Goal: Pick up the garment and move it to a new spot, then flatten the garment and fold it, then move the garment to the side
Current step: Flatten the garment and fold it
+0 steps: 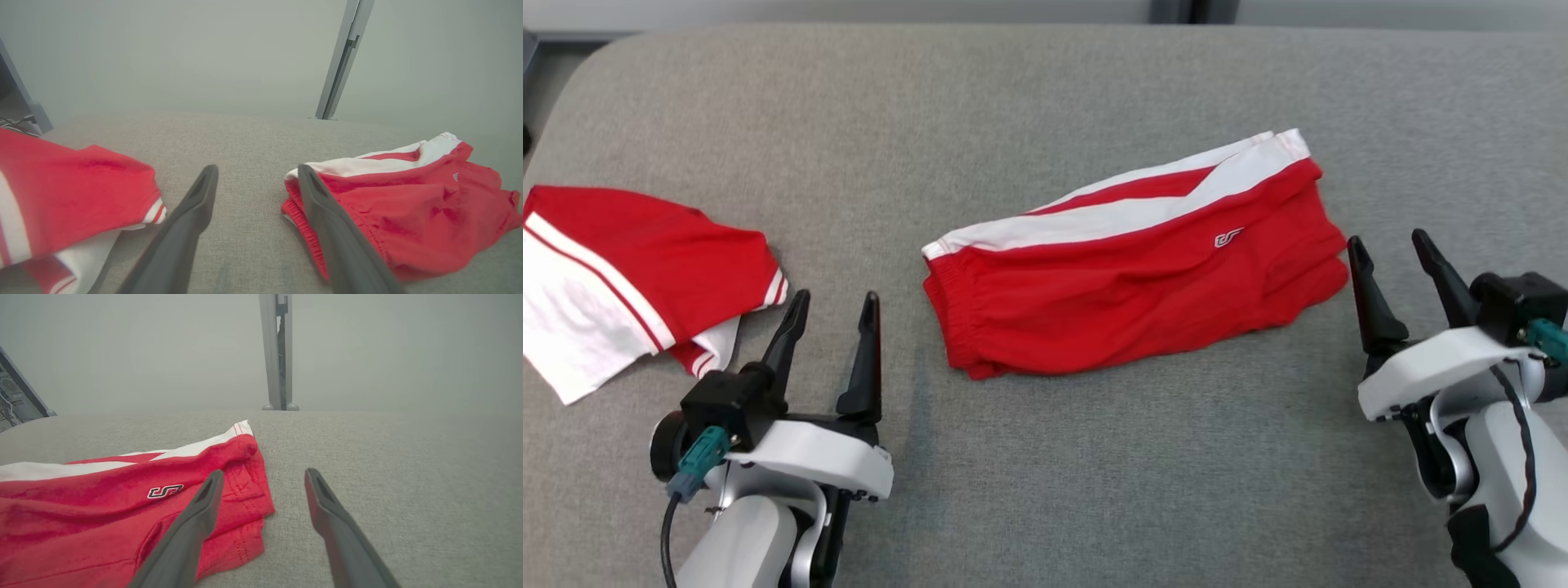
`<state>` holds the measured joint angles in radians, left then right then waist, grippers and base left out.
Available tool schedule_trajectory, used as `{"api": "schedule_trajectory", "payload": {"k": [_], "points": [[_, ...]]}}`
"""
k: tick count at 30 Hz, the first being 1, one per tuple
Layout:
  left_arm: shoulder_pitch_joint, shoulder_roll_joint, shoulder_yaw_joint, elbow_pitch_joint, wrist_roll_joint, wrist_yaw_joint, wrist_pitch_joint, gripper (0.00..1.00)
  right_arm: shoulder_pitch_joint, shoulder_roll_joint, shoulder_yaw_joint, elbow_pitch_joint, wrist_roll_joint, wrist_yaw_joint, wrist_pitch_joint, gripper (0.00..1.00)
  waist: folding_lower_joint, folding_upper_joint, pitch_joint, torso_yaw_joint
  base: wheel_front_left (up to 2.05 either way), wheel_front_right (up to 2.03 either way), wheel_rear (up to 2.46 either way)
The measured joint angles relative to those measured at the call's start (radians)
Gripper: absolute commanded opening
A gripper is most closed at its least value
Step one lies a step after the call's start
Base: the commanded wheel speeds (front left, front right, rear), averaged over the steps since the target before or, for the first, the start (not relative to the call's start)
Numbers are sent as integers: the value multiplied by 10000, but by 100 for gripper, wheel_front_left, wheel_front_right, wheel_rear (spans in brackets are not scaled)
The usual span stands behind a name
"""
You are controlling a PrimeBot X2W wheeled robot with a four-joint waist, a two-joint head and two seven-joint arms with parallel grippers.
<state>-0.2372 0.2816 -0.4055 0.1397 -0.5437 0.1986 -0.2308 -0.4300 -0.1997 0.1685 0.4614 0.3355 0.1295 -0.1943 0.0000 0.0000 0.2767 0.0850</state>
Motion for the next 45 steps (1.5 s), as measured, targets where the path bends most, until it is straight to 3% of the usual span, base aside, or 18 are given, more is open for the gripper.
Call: {"api": "schedule_trajectory", "payload": {"k": [15,16,17,18,25,31,45], "points": [[-861,-506,-192,593,192,-405,-211,100,-1651,-261,926,2362,997,0,173,100,0,0,1170,765,0,0,0],[-883,-518,-178,623,203,-408,-230,100,-1681,-242,1016,2412,1181,-2,182,48,0,0,1178,753,0,0,0],[-898,-529,-167,646,224,-443,-251,100,-1710,-230,1101,2431,1340,-2,176,18,0,0,1182,736,0,0,0],[-902,-531,-151,665,234,-451,-251,100,-1720,-194,1168,2435,1501,-2,148,0,0,0,1187,712,0,0,0],[-942,-537,-15,761,311,-481,-265,100,-1477,-157,1791,2090,2500,0,-73,0,0,0,1123,501,0,0,0],[-707,-495,100,802,314,-485,-268,100,-186,-161,1847,1183,2970,0,-483,0,0,0,704,242,0,0,0],[297,-161,267,537,79,-278,-146,100,2981,274,33,-222,2652,4,-627,0,0,0,-456,-337,0,0,0]]}}
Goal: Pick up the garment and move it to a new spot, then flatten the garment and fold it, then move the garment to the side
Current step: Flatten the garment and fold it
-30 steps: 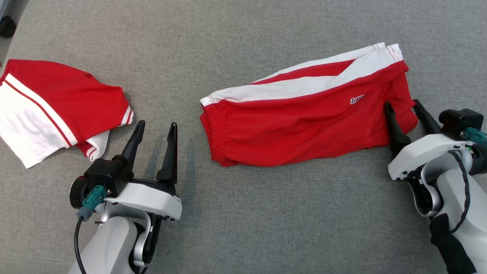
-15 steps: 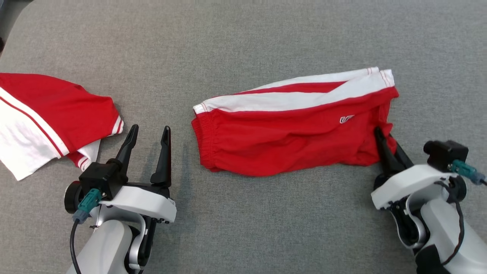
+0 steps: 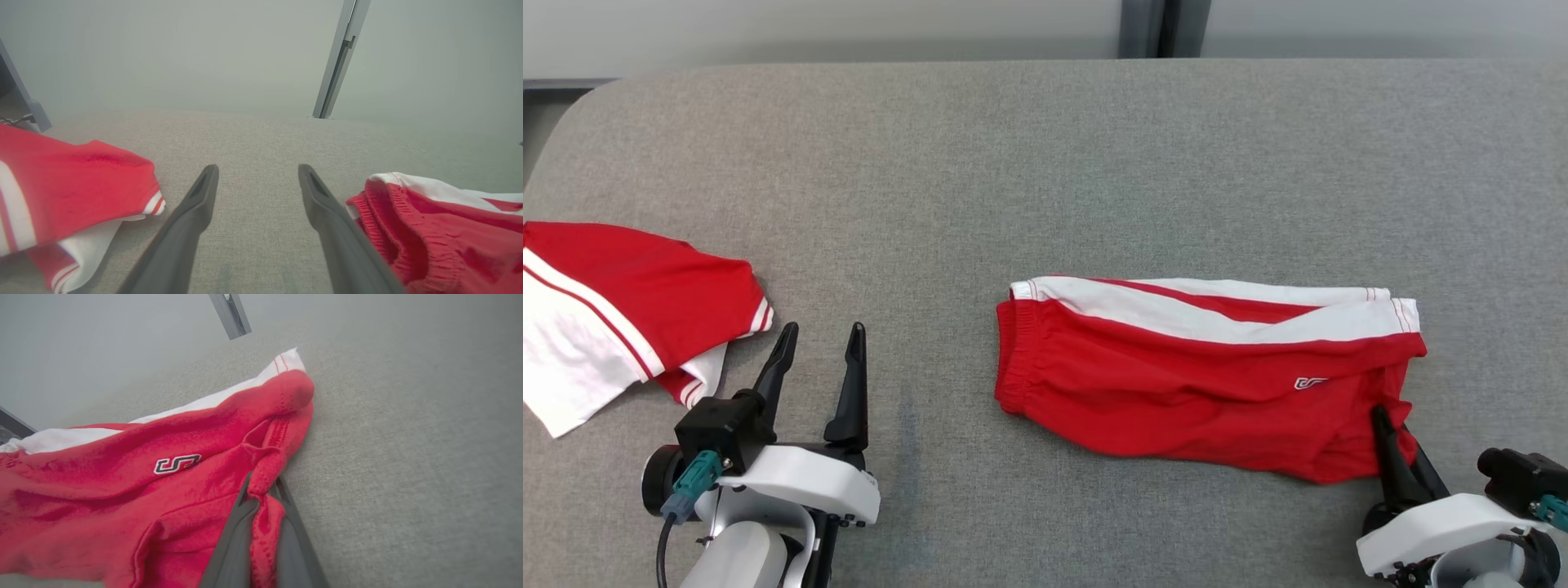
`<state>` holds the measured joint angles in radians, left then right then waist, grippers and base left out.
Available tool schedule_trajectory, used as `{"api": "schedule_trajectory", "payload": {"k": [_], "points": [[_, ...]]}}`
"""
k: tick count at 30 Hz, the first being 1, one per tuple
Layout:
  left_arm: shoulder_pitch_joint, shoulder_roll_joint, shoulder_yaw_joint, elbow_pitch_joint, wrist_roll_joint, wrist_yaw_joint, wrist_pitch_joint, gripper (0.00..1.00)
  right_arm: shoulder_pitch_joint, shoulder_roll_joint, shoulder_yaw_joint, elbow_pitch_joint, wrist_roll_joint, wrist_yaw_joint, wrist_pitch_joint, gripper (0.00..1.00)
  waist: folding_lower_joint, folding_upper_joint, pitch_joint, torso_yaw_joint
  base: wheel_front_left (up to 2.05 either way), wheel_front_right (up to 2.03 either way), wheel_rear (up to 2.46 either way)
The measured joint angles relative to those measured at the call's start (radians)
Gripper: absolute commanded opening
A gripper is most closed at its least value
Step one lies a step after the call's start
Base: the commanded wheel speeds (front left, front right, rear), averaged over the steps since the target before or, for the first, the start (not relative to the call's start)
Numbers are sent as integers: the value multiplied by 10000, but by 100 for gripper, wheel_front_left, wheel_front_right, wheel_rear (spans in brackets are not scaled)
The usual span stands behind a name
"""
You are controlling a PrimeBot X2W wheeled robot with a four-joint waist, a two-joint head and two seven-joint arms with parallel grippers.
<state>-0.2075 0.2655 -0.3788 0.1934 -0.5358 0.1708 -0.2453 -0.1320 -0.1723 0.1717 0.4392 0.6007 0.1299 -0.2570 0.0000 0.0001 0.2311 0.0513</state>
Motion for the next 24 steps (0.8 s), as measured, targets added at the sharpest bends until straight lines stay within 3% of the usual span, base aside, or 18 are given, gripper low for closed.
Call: {"api": "schedule_trajectory", "payload": {"k": [7,18,24], "points": [[201,79,-44,-288,-25,128,188,100,118,121,-493,-167,-374,0,82,0,0,0,-400,-159,0,0,0],[204,88,-198,-485,-25,182,309,100,-493,353,-151,-1214,-1244,-2,81,0,0,0,-497,-93,0,0,0],[181,48,-309,-485,-25,180,339,100,-745,842,1200,-2470,-1375,-2,598,0,0,0,-505,84,0,0,0]]}}
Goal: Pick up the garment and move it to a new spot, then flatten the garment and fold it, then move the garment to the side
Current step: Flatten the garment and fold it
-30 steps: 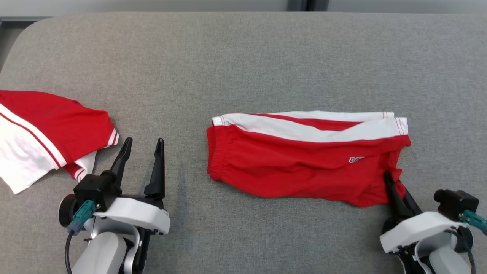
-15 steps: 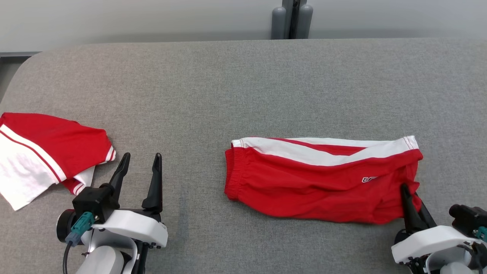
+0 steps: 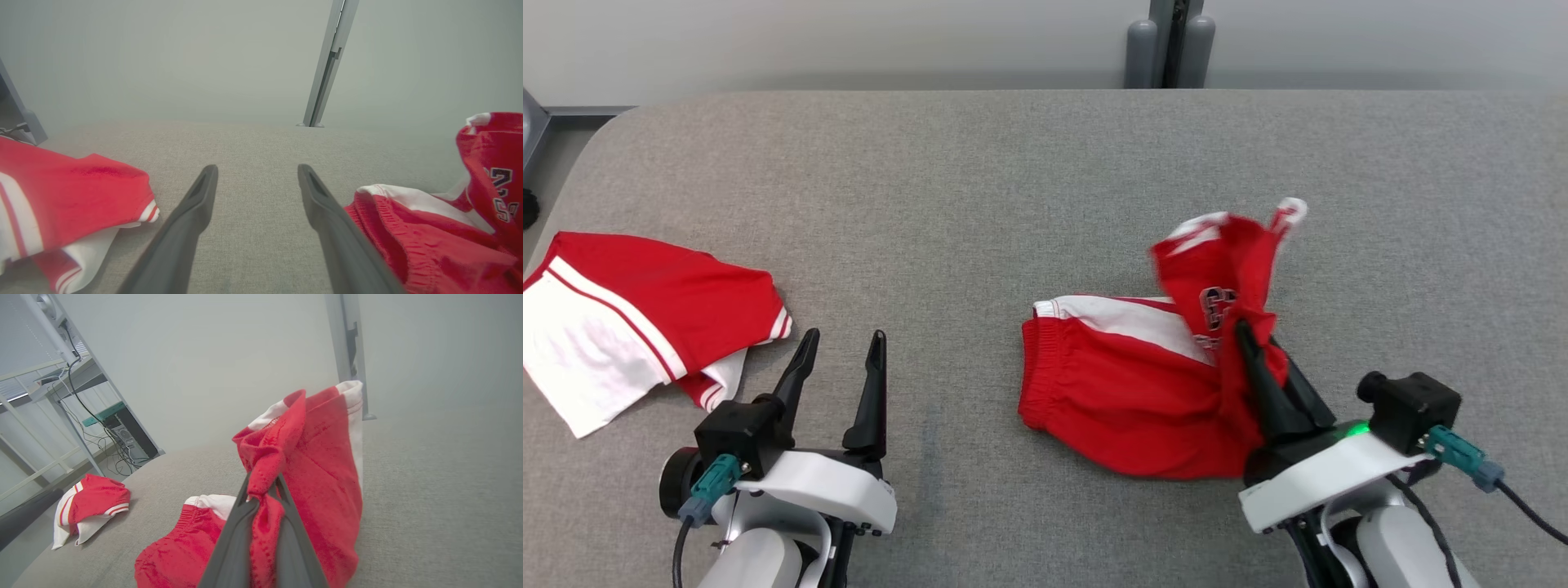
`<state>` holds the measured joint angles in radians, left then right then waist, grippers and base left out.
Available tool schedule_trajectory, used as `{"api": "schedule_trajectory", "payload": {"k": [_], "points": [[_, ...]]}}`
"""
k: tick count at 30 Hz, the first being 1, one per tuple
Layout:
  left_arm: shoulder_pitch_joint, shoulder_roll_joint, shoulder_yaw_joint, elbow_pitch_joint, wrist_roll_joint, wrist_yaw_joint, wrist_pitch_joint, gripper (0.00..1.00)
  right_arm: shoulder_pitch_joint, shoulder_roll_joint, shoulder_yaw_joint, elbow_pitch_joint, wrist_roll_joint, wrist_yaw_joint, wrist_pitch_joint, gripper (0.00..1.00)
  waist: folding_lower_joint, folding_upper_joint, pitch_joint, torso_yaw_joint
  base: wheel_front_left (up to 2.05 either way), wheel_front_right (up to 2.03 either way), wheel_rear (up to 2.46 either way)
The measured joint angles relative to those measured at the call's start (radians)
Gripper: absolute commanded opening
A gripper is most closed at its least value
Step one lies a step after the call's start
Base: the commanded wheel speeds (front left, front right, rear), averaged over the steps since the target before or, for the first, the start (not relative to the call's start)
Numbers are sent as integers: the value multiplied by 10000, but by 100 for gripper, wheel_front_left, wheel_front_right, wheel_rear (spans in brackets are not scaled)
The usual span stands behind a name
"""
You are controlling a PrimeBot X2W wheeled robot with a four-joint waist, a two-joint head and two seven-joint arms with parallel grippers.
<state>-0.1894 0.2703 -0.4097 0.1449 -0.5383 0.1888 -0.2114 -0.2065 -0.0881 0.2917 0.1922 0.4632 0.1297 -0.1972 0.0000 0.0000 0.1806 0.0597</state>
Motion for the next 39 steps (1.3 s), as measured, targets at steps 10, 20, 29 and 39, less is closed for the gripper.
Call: {"api": "schedule_trajectory", "payload": {"k": [10,20,29,39], "points": [[-326,-240,-295,119,2,-130,-4,100,-1187,280,2272,859,376,-2,324,0,0,0,239,558,0,0,0],[-549,-416,-412,334,2,-221,-113,100,-2157,395,4069,2541,1018,-2,192,33,0,0,598,1024,0,0,0],[-641,-443,-422,537,2,-284,-194,100,-2644,412,5191,3051,1616,-2,-215,100,0,0,625,989,0,0,0],[-622,-174,-360,562,92,-142,-236,100,-2230,46,4736,1461,792,-2,-608,100,0,0,208,686,0,0,0]]}}
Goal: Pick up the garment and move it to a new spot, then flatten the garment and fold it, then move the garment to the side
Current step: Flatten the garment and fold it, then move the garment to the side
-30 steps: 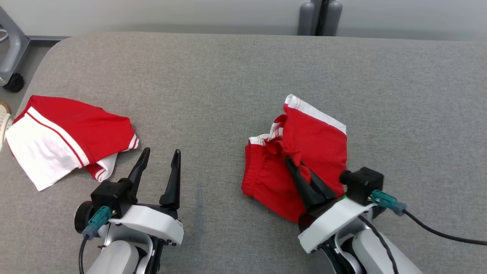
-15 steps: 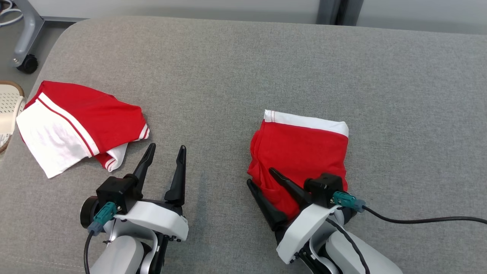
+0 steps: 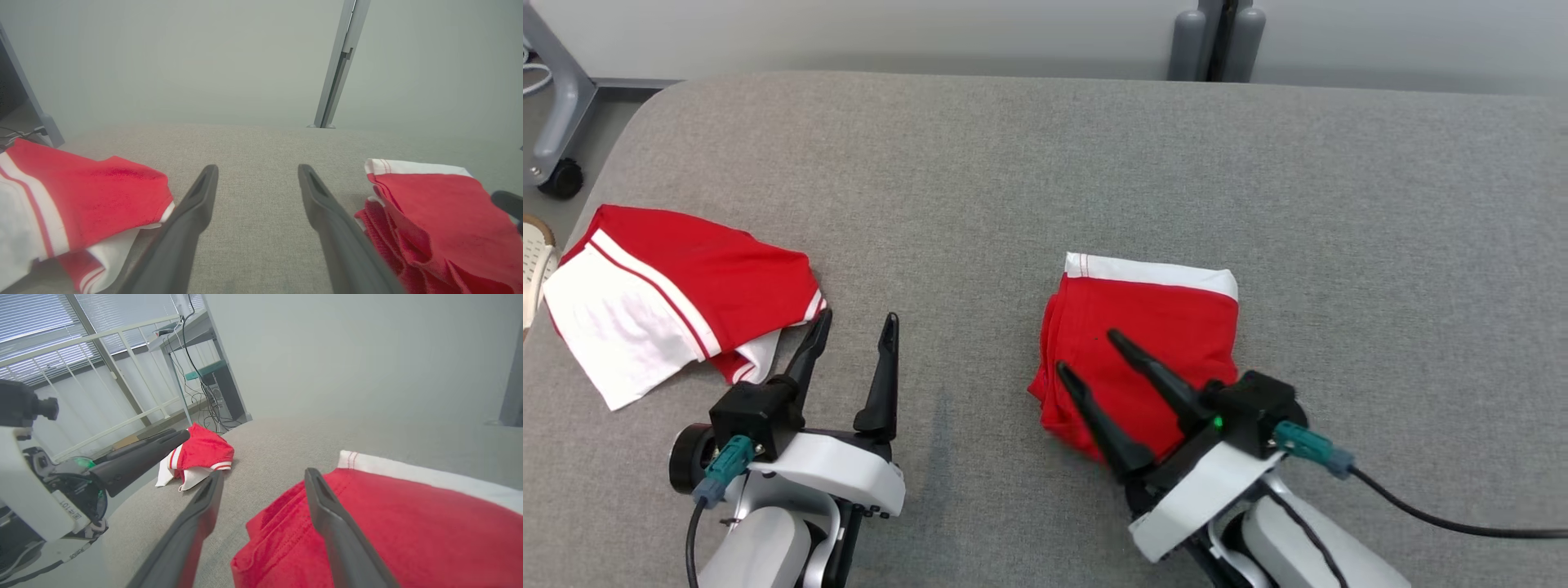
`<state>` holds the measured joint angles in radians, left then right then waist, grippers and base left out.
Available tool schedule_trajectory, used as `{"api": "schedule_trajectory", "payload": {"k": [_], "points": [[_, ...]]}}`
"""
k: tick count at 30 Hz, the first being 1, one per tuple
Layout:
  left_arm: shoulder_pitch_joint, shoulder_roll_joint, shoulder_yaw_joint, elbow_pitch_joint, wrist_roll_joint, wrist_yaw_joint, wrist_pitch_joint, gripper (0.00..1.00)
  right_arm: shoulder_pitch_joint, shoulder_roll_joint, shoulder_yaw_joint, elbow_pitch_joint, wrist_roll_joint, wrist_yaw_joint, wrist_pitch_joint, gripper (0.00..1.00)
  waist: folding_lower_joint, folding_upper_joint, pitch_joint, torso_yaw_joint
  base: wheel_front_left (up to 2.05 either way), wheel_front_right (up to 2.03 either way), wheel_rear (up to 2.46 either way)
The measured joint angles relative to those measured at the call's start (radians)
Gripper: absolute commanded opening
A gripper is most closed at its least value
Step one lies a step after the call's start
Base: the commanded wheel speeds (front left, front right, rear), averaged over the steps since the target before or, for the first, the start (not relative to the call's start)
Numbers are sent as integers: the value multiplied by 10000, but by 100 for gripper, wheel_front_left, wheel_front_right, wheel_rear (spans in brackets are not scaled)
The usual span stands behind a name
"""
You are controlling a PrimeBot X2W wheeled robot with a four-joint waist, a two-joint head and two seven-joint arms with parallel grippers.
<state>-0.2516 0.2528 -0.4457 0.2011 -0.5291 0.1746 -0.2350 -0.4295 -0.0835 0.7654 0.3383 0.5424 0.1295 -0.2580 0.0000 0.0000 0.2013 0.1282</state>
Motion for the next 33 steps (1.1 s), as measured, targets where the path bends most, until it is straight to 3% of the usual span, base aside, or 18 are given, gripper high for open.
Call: {"api": "schedule_trajectory", "payload": {"k": [10,17,24,33], "points": [[315,454,247,-437,23,291,15,100,1848,-73,-3935,-2006,-1718,2,-36,100,0,0,-491,-479,0,0,0],[727,558,357,-658,4,566,17,100,2695,19,-5676,-2013,-2324,2,-36,100,0,0,-845,-635,0,0,0],[1208,706,424,-844,-44,780,58,100,3659,121,-6815,-1733,-2729,2,-19,100,0,0,-1191,-659,0,0,0],[1418,869,349,-1060,-61,905,291,100,4205,196,-7191,-1847,-2951,2,303,100,0,0,-1358,-676,0,0,0]]}}
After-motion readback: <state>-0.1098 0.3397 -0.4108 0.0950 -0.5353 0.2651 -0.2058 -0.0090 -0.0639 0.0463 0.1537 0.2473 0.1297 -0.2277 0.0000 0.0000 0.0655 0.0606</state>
